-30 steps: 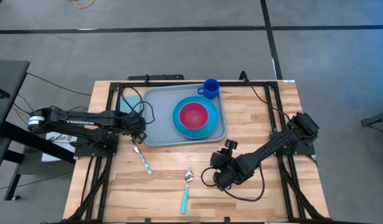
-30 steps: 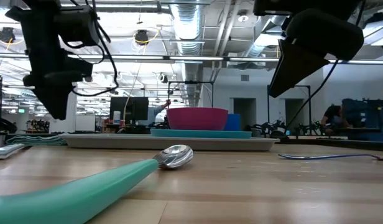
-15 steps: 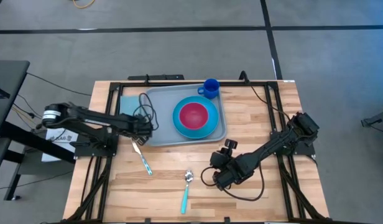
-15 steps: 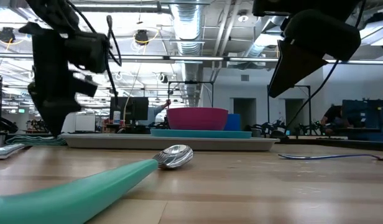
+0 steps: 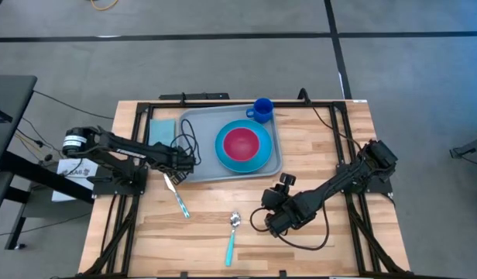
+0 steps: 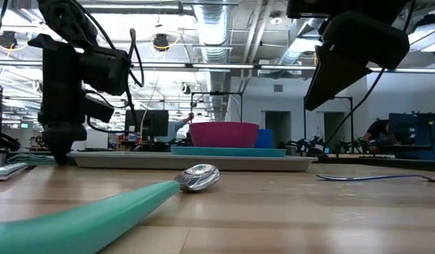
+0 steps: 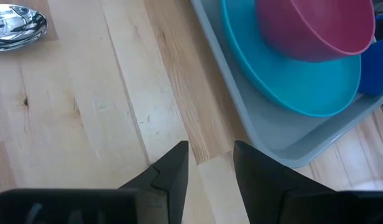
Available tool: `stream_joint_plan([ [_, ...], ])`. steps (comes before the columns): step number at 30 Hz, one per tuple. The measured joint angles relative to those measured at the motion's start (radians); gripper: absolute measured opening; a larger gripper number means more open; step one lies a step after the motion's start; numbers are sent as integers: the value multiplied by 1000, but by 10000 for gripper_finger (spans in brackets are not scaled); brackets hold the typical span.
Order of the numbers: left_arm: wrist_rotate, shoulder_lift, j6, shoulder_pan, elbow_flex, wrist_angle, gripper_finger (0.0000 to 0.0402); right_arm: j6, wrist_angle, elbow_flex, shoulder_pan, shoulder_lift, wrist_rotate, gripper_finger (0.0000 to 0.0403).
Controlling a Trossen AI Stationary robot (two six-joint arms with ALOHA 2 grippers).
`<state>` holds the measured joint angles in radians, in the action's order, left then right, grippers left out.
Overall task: Set up tray
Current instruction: Put the blue napkin on the gray tray
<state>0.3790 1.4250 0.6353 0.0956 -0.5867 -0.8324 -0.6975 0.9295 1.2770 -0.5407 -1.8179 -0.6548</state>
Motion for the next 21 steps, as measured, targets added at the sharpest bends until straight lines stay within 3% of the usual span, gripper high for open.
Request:
stream_joint_plan([
  [5, 3, 0, -31, 8, 1, 16, 120, 0, -1, 0, 0, 0, 0, 121],
  [8, 4, 1, -57, 8, 2, 26, 80, 0, -2, 0, 0, 0, 0, 121],
  [12, 135, 4, -65, 23, 5, 47, 13, -1, -2, 0, 0, 0, 0, 121],
  [17, 134, 3, -59, 54, 5, 14, 3, -1, -3, 0, 0, 0, 0, 121],
  [21, 111, 2, 3, 33, -8, -110, 2, 0, -2, 0, 0, 0, 0, 121],
])
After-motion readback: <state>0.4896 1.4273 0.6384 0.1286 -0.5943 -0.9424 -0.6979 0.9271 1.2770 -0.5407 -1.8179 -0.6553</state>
